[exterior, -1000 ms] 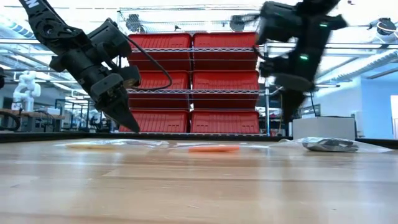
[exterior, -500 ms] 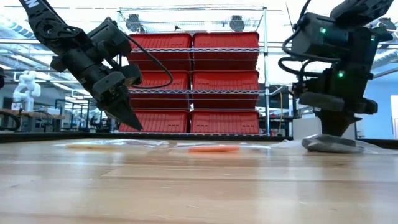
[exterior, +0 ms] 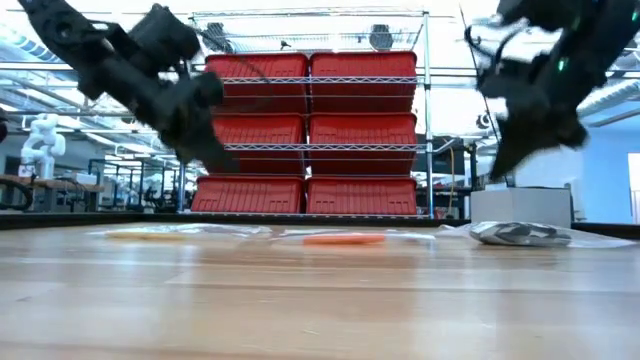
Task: Sort rubber bands
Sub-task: Return to Home Position
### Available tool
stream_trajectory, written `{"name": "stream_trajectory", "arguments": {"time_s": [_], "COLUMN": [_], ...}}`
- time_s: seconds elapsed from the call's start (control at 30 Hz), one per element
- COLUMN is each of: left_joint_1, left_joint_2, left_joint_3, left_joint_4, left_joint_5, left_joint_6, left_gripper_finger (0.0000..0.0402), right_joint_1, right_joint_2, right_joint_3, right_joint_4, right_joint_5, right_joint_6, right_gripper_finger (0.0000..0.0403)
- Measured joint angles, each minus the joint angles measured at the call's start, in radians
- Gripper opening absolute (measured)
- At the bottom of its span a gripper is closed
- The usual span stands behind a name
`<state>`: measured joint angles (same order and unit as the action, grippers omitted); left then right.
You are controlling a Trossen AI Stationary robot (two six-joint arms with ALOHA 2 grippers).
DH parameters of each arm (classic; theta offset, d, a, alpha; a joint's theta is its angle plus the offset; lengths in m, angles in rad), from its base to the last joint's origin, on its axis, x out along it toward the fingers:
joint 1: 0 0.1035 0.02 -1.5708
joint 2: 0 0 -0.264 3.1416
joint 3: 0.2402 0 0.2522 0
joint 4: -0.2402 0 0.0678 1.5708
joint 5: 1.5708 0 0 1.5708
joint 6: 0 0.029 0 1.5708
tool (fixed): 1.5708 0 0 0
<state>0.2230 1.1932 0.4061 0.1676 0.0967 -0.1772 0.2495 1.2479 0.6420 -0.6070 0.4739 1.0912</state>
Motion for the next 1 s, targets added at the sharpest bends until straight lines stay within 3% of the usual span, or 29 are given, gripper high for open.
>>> {"name": "stream_trajectory", "arguments": {"time_s": [0.13, 0.3, 0.4, 0.5, 0.7, 0.83, 1.0], "left_joint_1": [0.001, 0.027, 0.033, 0.033, 0.032, 0.020, 0.017], "left_joint_2": [-0.162, -0.439, -0.596, -0.709, -0.853, -1.011, -1.192], "left_joint_3": [0.000, 0.000, -0.001, -0.035, -0.108, -0.139, -0.170], "left_joint_4": [-0.018, -0.157, -0.243, -0.214, -0.244, -0.301, -0.417], "left_joint_5": [0.001, -0.009, -0.073, -0.151, -0.254, -0.274, -0.357], "left_joint_6": [0.055, 0.111, 0.136, 0.178, 0.186, 0.179, 0.152], "left_gripper_finger": [0.0008, 0.0010, 0.0011, 0.0011, 0.0012, 0.0012, 0.0013], "right_joint_1": [0.022, 0.013, -0.034, -0.141, -0.416, -0.522, -0.559], "right_joint_2": [-0.109, -0.246, -0.331, -0.419, -0.622, -0.822, -1.099], "right_joint_3": [0.020, 0.010, -0.050, -0.159, -0.342, -0.445, -0.543], "right_joint_4": [0.033, 0.202, 0.370, 0.562, 0.793, 0.811, 0.765], "right_joint_5": [0.095, 0.106, 0.035, -0.112, -0.436, -0.499, -0.530], "right_joint_6": [-0.239, -0.613, -0.821, -0.972, -1.103, -1.120, -1.057], "right_gripper_finger": [0.0000, 0.0000, 0.0000, 0.0000, 0.0000, 0.0000, 0.0000]}}
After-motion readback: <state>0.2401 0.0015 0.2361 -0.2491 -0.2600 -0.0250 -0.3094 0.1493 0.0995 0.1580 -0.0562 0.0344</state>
